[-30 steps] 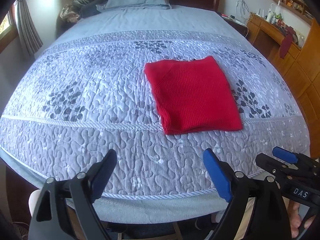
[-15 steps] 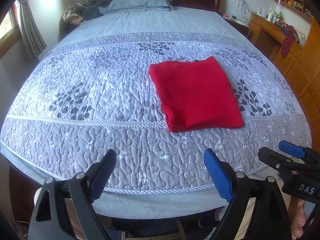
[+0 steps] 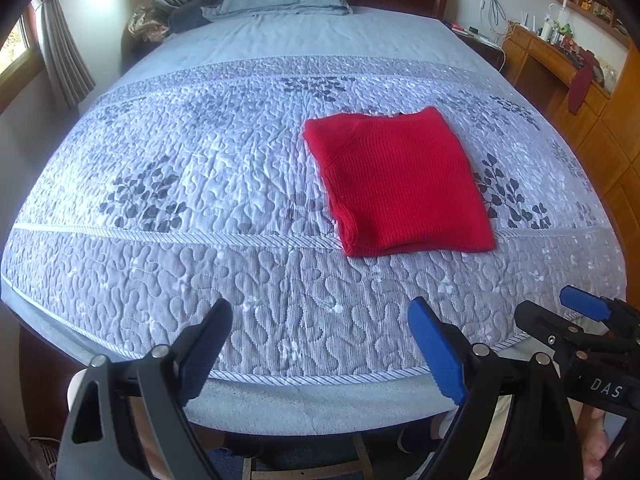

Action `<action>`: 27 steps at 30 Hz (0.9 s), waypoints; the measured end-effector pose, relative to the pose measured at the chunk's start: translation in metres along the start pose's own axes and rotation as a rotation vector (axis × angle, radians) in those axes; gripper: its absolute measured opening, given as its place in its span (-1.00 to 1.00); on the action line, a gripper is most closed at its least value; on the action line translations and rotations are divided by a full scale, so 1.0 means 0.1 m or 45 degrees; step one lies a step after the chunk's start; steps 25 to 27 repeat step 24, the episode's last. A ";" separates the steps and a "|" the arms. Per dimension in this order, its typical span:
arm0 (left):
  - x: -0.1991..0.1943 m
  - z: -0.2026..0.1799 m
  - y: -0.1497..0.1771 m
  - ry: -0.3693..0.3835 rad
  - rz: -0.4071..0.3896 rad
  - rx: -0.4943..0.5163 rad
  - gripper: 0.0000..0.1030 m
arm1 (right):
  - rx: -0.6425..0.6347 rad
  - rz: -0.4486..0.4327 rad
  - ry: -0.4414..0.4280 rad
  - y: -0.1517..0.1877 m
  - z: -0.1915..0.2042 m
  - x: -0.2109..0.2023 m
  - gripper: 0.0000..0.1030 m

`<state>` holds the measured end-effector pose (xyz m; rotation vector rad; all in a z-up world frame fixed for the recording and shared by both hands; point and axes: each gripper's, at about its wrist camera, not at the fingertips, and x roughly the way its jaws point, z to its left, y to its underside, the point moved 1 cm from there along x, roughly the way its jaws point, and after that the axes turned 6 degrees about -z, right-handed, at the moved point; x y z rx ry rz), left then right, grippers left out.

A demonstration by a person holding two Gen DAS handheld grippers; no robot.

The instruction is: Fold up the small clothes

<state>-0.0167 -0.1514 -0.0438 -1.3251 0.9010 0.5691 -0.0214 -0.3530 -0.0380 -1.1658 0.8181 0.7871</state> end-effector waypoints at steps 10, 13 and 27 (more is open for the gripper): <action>0.00 -0.01 0.00 0.005 -0.003 0.000 0.75 | 0.001 0.012 -0.006 -0.01 0.00 0.03 0.71; 0.00 -0.01 -0.01 0.007 -0.003 -0.002 0.75 | 0.006 0.012 -0.009 -0.01 -0.01 0.04 0.71; 0.01 0.00 0.00 0.000 0.004 -0.005 0.75 | 0.026 0.000 -0.018 -0.03 -0.02 0.01 0.73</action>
